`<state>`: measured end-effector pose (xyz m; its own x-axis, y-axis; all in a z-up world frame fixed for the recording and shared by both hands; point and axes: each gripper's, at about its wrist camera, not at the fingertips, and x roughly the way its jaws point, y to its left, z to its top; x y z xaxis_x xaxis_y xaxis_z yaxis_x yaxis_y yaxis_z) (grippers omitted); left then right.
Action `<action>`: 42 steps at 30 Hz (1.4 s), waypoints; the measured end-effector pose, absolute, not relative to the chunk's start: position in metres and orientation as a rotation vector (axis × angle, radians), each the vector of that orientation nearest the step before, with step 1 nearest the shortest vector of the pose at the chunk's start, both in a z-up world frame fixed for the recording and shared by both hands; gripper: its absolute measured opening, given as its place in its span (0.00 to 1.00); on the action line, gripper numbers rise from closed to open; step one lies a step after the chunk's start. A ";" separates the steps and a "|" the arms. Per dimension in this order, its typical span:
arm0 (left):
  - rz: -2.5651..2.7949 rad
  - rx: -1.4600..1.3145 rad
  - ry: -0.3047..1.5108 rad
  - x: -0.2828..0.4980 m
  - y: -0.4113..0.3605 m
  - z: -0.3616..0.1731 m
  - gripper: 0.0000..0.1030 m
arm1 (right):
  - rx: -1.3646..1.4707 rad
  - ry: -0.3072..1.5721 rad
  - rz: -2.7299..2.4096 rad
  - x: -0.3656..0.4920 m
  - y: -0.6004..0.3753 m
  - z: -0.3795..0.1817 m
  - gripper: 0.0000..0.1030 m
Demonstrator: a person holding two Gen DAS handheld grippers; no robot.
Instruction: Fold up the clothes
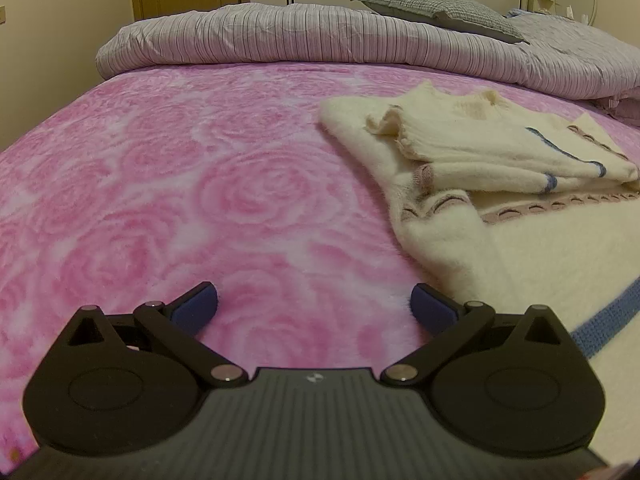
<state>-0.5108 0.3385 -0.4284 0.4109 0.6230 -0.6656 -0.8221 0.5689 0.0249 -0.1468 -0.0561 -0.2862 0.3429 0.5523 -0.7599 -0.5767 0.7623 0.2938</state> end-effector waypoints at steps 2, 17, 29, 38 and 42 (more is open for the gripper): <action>0.930 -0.329 0.682 -0.511 0.339 -0.428 0.99 | -0.060 0.920 0.769 -0.137 -0.054 -0.280 0.56; 0.929 -0.328 0.683 -0.511 0.339 -0.428 0.99 | -0.080 0.833 0.928 -0.106 -0.041 -0.275 0.56; 0.930 -0.328 0.683 -0.512 0.339 -0.428 0.99 | 0.064 0.815 1.157 -0.108 -0.064 -0.280 0.56; 0.930 -0.327 0.683 -0.511 0.339 -0.429 0.99 | 0.063 0.921 1.123 -0.130 -0.101 -0.297 0.56; 0.931 -0.327 0.683 -0.511 0.339 -0.429 0.99 | 0.004 0.932 1.091 -0.143 -0.088 -0.302 0.56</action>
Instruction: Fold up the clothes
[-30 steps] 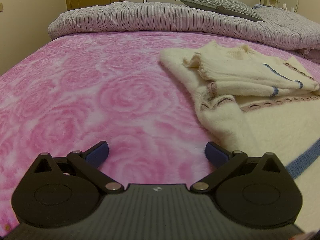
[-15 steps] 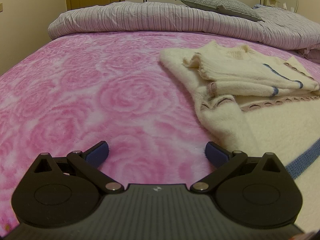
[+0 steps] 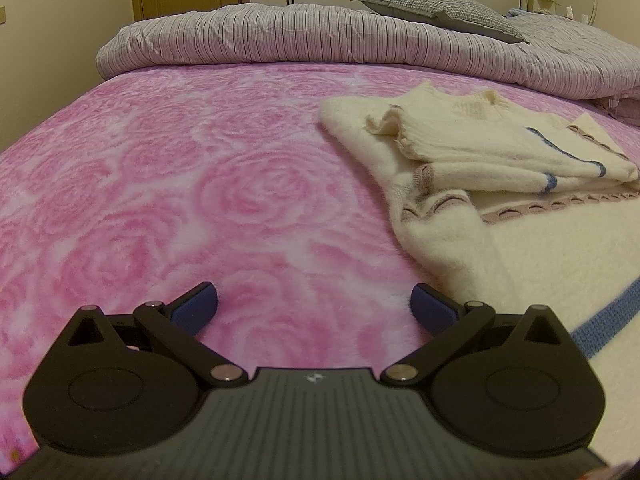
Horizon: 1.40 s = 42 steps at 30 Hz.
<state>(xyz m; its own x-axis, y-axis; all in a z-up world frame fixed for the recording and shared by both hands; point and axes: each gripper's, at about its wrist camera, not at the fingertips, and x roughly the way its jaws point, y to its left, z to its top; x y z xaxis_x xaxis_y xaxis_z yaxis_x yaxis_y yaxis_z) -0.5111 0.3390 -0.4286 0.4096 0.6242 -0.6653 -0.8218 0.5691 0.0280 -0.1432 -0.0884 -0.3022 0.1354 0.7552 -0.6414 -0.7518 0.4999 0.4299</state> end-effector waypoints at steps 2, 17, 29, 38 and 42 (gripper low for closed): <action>0.931 -0.327 0.683 -0.511 0.339 -0.429 0.99 | -0.011 0.926 1.076 -0.146 -0.080 -0.303 0.56; 1.020 -0.433 0.724 -0.515 0.324 -0.415 0.97 | 0.029 0.932 1.037 -0.109 -0.041 -0.324 0.56; 1.145 -0.508 0.632 -0.545 0.153 -0.293 0.79 | -0.018 0.774 1.206 -0.177 -0.109 -0.270 0.56; 1.152 -0.311 0.546 -0.532 0.020 -0.214 0.82 | -0.049 0.650 1.240 -0.207 -0.163 -0.238 0.56; 1.121 -0.289 0.523 -0.522 -0.020 -0.206 0.82 | -0.064 0.640 1.214 -0.211 -0.180 -0.237 0.56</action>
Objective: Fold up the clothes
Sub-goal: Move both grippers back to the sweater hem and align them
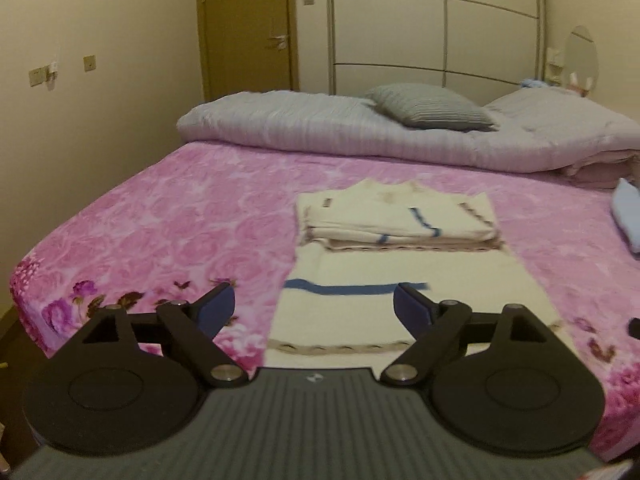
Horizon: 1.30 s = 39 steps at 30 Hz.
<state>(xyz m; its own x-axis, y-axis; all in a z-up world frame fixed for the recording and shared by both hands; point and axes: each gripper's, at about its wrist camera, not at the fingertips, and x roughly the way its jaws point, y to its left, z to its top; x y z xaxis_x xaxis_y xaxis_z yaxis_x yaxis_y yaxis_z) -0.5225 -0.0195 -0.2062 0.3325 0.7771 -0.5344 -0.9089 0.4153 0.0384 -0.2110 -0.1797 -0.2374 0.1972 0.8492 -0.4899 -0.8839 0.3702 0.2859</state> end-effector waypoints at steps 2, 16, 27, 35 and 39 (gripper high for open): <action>1.101 -0.280 0.531 -0.516 -0.029 -0.207 0.82 | -0.070 0.640 1.203 -0.212 -0.185 -0.237 0.56; 1.039 -0.222 0.627 -0.504 -0.054 -0.230 0.82 | -0.081 0.643 1.186 -0.216 -0.204 -0.230 0.82; 1.050 -0.324 0.710 -0.536 -0.060 -0.276 0.82 | -0.214 0.683 1.245 -0.263 -0.202 -0.251 0.82; 1.050 -0.348 0.739 -0.544 -0.063 -0.291 0.82 | -0.251 0.695 1.264 -0.278 -0.204 -0.260 0.82; 1.048 -0.348 0.739 -0.543 -0.059 -0.291 0.82 | -0.242 0.698 1.247 -0.273 -0.204 -0.259 0.82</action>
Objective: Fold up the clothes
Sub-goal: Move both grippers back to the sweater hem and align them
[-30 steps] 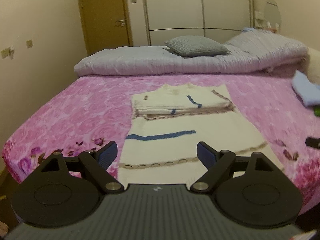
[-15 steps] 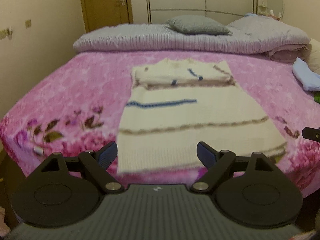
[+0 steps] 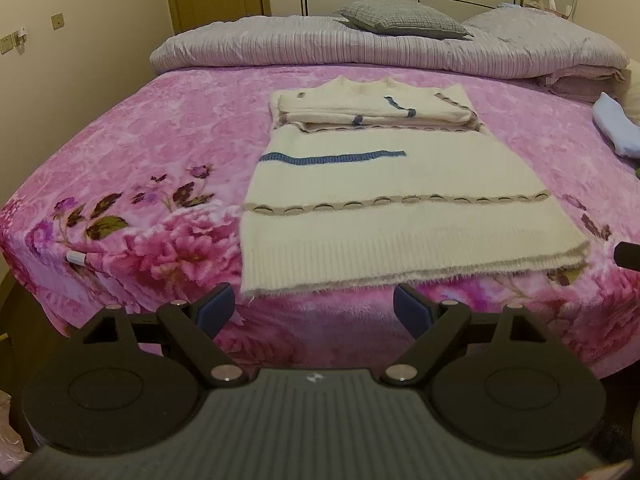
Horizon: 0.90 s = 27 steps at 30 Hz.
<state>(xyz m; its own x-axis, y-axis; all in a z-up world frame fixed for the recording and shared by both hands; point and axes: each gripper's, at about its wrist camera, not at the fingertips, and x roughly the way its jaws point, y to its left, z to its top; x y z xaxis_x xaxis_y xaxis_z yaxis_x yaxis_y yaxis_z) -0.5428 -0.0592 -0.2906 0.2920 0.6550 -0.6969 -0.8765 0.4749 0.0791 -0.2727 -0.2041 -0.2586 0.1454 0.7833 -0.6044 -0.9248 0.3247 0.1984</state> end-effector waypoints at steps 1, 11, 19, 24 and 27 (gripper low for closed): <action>1.047 -0.346 0.739 -0.542 -0.058 -0.290 0.82 | -0.239 0.698 1.243 -0.272 -0.203 -0.258 0.82; 0.935 -0.368 0.683 -0.553 -0.013 -0.291 0.82 | -0.214 0.759 1.200 -0.241 -0.189 -0.260 0.82; 0.801 -0.666 0.589 -0.614 0.089 -0.315 0.81 | 0.014 0.918 1.195 -0.166 -0.177 -0.261 0.81; 0.720 -0.815 0.614 -0.621 0.140 -0.355 0.78 | 0.056 1.043 1.215 -0.130 -0.142 -0.279 0.81; 0.685 -0.892 0.616 -0.623 0.158 -0.379 0.75 | 0.058 1.118 1.216 -0.112 -0.125 -0.293 0.76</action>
<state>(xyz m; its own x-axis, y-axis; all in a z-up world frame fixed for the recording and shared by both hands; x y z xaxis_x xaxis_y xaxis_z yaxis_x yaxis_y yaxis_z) -0.6227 0.1576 -0.3795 0.6311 0.2729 -0.7261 -0.7509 0.4499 -0.4835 -0.1117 -0.1249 -0.2932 -0.0809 0.7590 -0.6461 -0.7075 0.4128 0.5736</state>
